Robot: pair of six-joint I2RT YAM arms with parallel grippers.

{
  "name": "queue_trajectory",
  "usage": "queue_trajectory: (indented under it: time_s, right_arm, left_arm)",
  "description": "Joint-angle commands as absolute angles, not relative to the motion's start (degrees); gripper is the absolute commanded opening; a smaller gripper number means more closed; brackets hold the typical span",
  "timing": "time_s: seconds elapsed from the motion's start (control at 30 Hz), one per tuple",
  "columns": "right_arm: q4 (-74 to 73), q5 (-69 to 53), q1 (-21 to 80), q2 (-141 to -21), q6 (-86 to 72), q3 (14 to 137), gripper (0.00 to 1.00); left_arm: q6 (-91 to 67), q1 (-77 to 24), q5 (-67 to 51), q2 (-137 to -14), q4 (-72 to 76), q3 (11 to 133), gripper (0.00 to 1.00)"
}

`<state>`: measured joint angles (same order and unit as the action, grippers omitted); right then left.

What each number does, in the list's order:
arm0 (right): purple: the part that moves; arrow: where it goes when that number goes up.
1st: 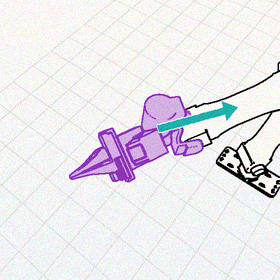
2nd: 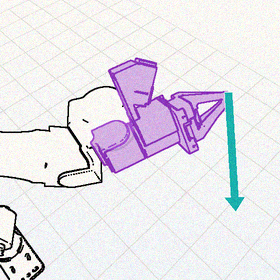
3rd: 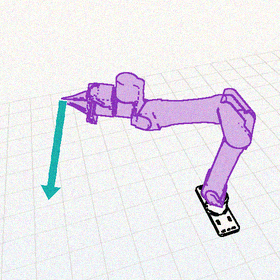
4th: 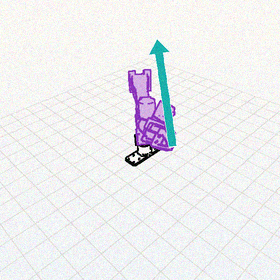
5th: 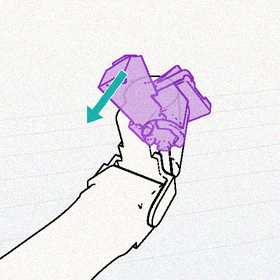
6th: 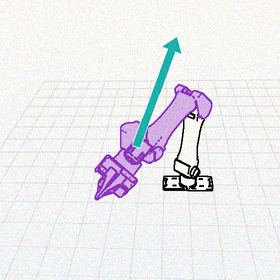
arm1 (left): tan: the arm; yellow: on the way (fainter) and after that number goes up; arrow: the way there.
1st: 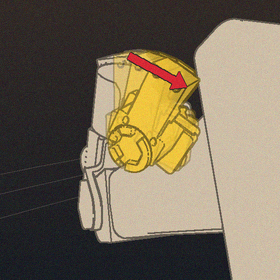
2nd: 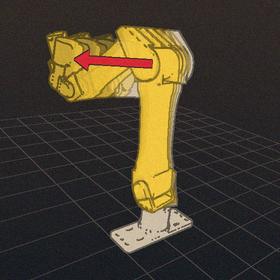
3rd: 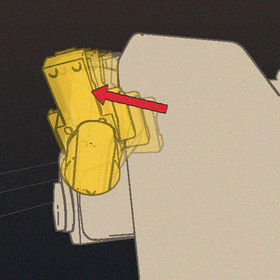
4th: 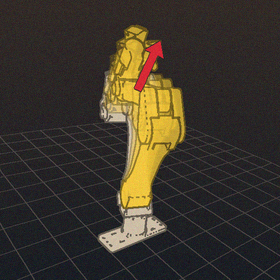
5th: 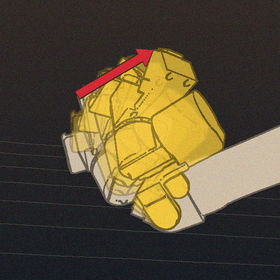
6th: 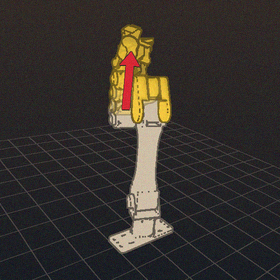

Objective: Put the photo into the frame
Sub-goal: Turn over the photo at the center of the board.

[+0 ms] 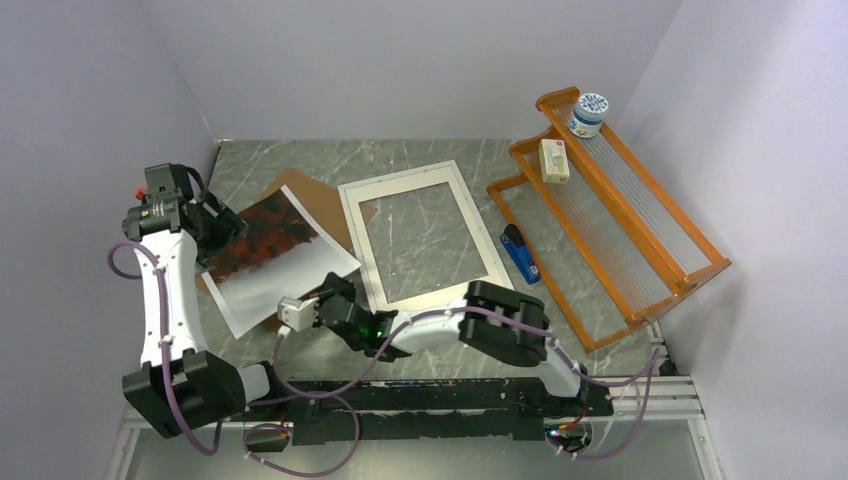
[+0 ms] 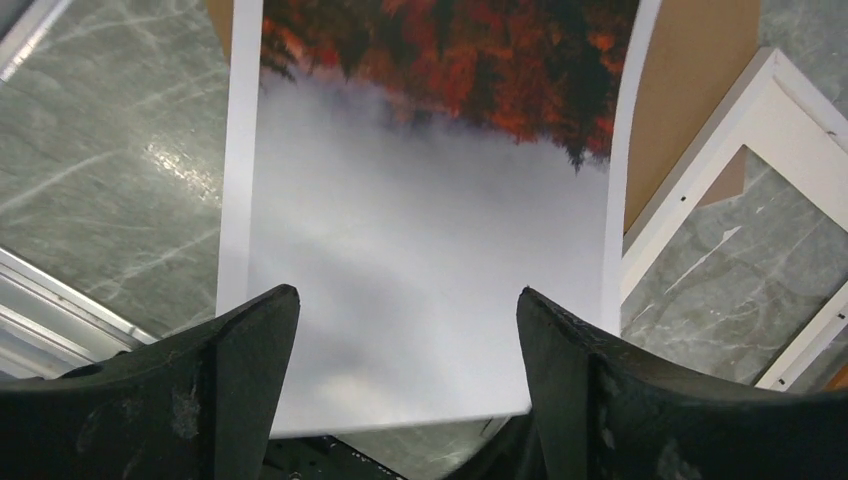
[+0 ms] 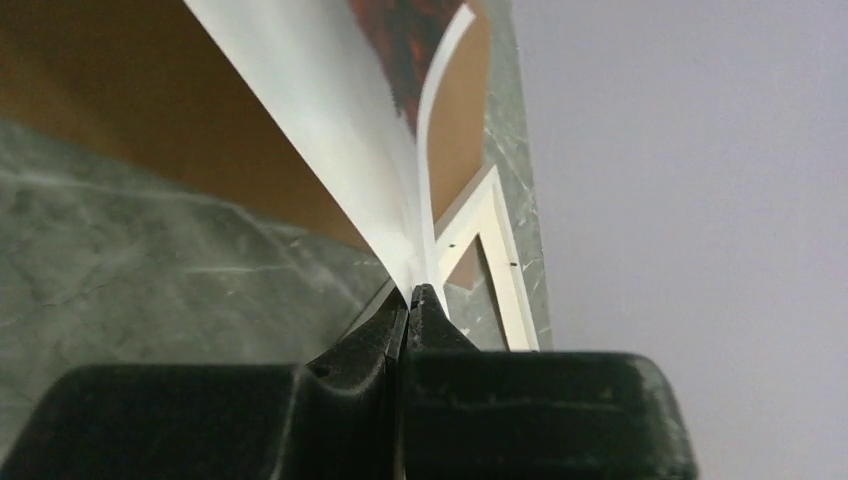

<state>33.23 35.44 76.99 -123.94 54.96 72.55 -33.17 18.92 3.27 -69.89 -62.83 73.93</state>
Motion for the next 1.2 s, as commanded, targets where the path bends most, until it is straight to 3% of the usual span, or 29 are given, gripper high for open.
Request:
queue_trajectory:
  time_s: [0.0, 0.23, 0.6, 1.03, 1.17]
  right_arm:
    - [21.5, 31.3, 76.1, -114.3, 42.5, 75.4, 0.0]
    - [-3.5, 14.1, 72.4, -106.9, 28.3, 81.7, 0.0]
    - [-25.2, -3.9, 68.4, -105.7, 18.2, 92.0, 0.0]
    - [-17.4, -17.3, 61.4, -99.3, 6.5, 83.6, 0.0]
    - [-14.3, -18.1, 59.6, -96.3, 5.5, 78.2, 0.0]
  left_arm:
    - [-30.8, 19.7, 2.3, -68.2, -66.2, 79.4, 0.86]
    - [-27.1, 19.6, -4.9, -69.2, -69.2, 86.5, 0.85]
    - [-22.7, 19.7, -13.2, -72.7, -71.4, 98.0, 0.83]
    - [-22.3, 19.7, -19.8, -72.7, -70.4, 100.9, 0.8]
    - [-20.3, 19.7, -24.1, -66.6, -62.4, 95.8, 0.86]
